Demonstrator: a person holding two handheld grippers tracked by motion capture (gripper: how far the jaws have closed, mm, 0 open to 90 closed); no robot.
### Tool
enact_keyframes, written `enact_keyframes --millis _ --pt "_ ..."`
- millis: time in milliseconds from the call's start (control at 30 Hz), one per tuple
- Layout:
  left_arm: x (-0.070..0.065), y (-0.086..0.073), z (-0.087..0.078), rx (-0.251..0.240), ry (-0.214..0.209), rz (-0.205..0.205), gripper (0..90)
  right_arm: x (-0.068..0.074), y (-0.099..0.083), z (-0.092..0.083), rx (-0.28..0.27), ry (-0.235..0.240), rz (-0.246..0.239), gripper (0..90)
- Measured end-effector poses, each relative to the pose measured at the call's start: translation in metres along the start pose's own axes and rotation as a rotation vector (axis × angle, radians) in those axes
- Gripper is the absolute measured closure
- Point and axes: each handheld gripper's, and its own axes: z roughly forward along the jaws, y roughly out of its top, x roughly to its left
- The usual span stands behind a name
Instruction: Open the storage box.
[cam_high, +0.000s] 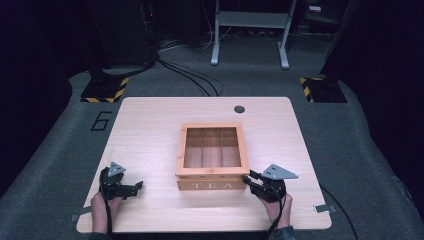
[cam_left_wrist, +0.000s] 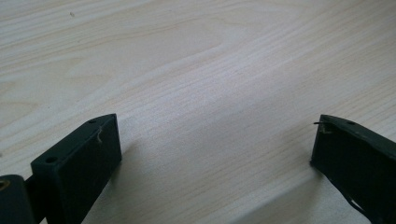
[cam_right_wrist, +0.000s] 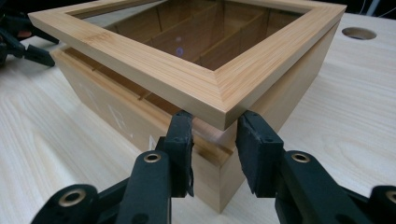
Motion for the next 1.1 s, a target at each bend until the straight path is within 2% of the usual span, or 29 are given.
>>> enact_keyframes --millis 467,733,900,1000,1100 --pt "0.000 0.000 0.000 0.000 0.000 0.000 1.3 0.001 0.009 0.003 -0.057 -0.033 0.007 68.3" --pt "0.000 0.000 0.000 0.000 0.000 0.000 1.3 0.000 0.016 0.004 -0.095 -0.031 -0.007 69.3" --pt "0.000 0.000 0.000 0.000 0.000 0.000 1.3 0.002 0.021 0.006 -0.104 -0.033 -0.008 69.7" --pt "0.000 0.000 0.000 0.000 0.000 0.000 1.3 0.002 0.026 0.008 -0.111 -0.024 -0.028 70.8" --pt "0.000 0.000 0.000 0.000 0.000 0.000 1.3 0.003 0.030 0.010 -0.102 -0.028 -0.023 71.1"
